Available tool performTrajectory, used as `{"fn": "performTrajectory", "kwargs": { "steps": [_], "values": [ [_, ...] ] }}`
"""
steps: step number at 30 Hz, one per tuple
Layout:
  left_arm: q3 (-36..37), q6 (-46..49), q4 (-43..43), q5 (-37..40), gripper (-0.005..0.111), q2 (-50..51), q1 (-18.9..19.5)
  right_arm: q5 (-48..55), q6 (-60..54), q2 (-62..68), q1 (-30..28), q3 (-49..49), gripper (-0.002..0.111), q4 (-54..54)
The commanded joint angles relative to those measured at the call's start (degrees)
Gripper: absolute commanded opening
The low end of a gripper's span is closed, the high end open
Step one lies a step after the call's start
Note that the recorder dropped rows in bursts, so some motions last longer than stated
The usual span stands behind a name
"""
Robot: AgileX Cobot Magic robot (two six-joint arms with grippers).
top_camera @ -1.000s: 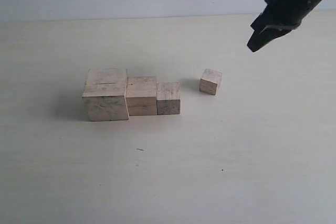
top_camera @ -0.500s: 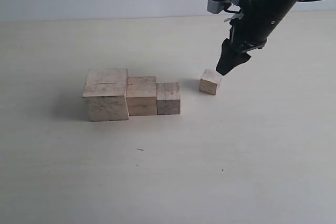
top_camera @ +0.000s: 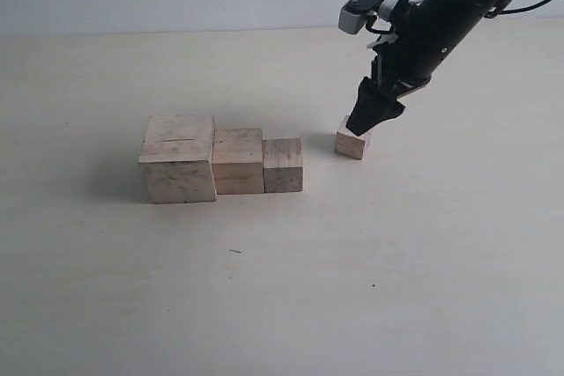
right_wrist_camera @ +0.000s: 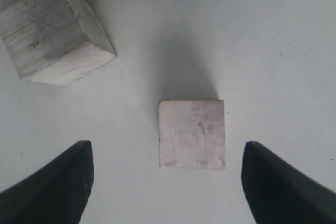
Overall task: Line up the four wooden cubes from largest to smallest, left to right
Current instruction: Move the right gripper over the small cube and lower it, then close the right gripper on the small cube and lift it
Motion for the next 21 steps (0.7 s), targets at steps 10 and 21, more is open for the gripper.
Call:
{"fn": "performTrajectory", "kwargs": {
  "steps": [10, 21],
  "values": [
    [0.19, 0.00, 0.25, -0.68, 0.000, -0.37, 0.13, -5.43, -1.91, 3.44, -0.11, 0.02, 0.074, 0.75],
    [0.19, 0.00, 0.25, -0.68, 0.000, -0.37, 0.13, -4.20, -1.81, 5.28, -0.11, 0.02, 0.029, 0.41]
  ]
}}
